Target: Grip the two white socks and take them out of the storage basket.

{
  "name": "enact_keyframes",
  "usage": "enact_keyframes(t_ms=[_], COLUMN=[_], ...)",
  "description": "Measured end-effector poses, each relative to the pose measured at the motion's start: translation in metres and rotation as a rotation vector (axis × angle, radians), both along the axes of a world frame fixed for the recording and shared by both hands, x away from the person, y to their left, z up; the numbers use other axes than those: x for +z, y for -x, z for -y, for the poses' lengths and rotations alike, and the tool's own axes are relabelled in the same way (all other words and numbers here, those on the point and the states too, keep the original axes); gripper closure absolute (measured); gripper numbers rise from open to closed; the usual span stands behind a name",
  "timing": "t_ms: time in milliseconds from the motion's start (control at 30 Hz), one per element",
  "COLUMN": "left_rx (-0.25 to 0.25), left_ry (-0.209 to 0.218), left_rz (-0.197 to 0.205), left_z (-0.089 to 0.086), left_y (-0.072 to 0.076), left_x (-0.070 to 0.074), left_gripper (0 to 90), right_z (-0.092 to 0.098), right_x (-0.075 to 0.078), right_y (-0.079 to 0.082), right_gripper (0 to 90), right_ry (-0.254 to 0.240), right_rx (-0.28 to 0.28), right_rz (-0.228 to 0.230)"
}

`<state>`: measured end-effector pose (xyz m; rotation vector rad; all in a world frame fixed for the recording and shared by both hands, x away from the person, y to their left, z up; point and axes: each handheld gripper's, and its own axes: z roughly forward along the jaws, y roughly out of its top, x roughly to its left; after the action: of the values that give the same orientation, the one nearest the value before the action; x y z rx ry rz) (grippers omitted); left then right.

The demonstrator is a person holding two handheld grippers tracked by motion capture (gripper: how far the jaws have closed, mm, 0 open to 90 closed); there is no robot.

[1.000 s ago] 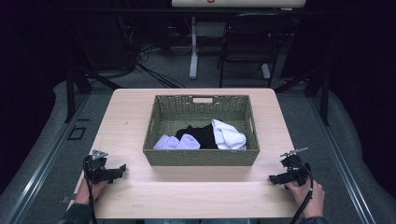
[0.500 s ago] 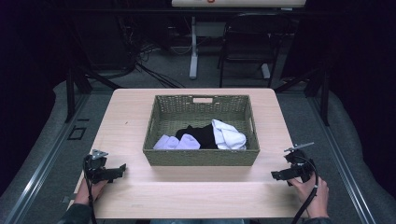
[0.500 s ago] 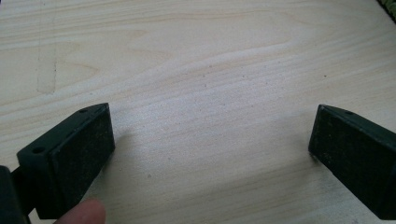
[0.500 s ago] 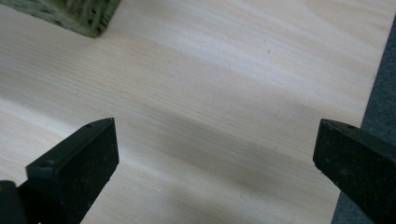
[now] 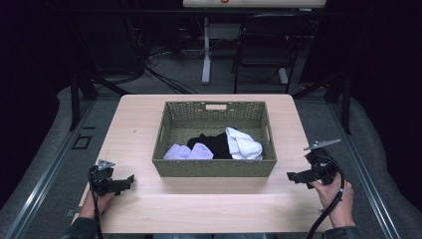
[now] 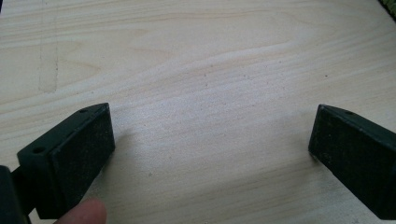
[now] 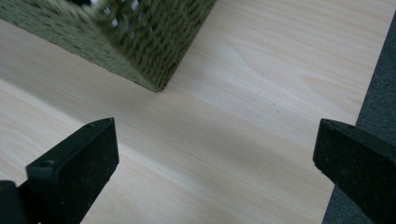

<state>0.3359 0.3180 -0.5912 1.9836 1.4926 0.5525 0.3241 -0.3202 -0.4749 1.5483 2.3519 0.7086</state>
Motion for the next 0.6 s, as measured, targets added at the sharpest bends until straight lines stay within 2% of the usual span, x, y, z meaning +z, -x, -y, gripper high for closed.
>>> enact_keyframes(t_ms=[100, 133, 400, 600], left_rx=[0.0, 0.0, -0.001, 0.0], left_ry=[0.001, 0.001, 0.0, 0.001], left_rz=[0.0, 0.0, 0.001, 0.0], left_z=[0.0, 0.0, 0.0, 0.0], left_y=[0.0, 0.0, 0.0, 0.0], left_x=[0.0, 0.0, 0.0, 0.0], left_gripper=[0.2, 0.2, 0.1, 0.1], right_z=[-0.006, -0.006, -0.021, -0.033], right_x=[0.017, 0.017, 0.055, 0.074], right_y=[-0.009, -0.009, -0.025, -0.037], right_gripper=[0.0, 0.0, 0.0, 0.0], right_ry=[-0.002, -0.002, 0.009, 0.011], right_rx=[0.018, 0.018, 0.051, 0.079], right_rz=[0.014, 0.014, 0.045, 0.048])
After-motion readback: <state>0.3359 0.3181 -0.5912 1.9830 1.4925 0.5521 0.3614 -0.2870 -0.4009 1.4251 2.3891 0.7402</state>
